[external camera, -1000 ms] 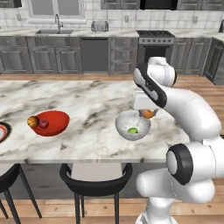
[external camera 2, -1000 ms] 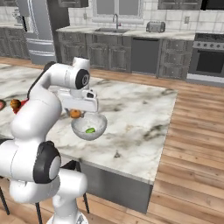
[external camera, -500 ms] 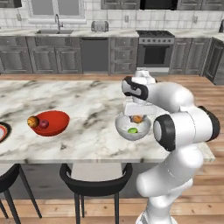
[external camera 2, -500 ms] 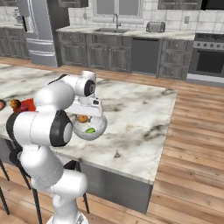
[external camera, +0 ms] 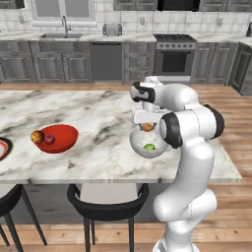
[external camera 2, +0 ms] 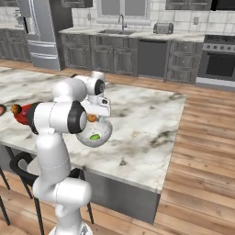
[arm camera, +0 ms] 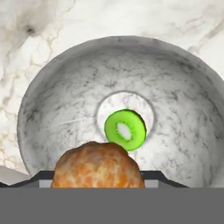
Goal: Take the fruits from the plate on the dining counter and place two fruits in each bowl.
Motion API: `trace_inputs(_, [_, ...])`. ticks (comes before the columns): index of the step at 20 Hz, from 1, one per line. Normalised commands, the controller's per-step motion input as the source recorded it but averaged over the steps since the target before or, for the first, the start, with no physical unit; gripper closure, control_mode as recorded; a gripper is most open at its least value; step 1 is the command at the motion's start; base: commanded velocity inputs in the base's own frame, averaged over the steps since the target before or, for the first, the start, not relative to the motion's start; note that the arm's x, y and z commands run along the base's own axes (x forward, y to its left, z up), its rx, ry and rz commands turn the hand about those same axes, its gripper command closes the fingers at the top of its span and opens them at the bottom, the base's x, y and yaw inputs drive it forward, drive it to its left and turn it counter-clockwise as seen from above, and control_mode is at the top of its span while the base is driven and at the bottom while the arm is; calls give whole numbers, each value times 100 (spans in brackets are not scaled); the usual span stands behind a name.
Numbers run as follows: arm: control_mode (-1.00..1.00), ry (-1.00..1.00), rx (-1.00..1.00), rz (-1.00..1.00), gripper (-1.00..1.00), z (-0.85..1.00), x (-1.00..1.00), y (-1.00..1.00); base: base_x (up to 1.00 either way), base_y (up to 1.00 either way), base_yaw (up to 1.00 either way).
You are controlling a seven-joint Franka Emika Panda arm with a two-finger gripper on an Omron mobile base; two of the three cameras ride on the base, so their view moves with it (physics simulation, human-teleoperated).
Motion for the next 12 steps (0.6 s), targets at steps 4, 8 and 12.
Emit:
trace_inputs(4, [-100, 9, 0, 0, 100, -41, -26, 0, 0, 0, 0])
trace_inputs(8, [-100, 8, 0, 0, 100, -57, -2, 0, 0, 0, 0])
trace_inputs(12, [-100, 6, 0, 0, 100, -40, 18, 0, 0, 0, 0])
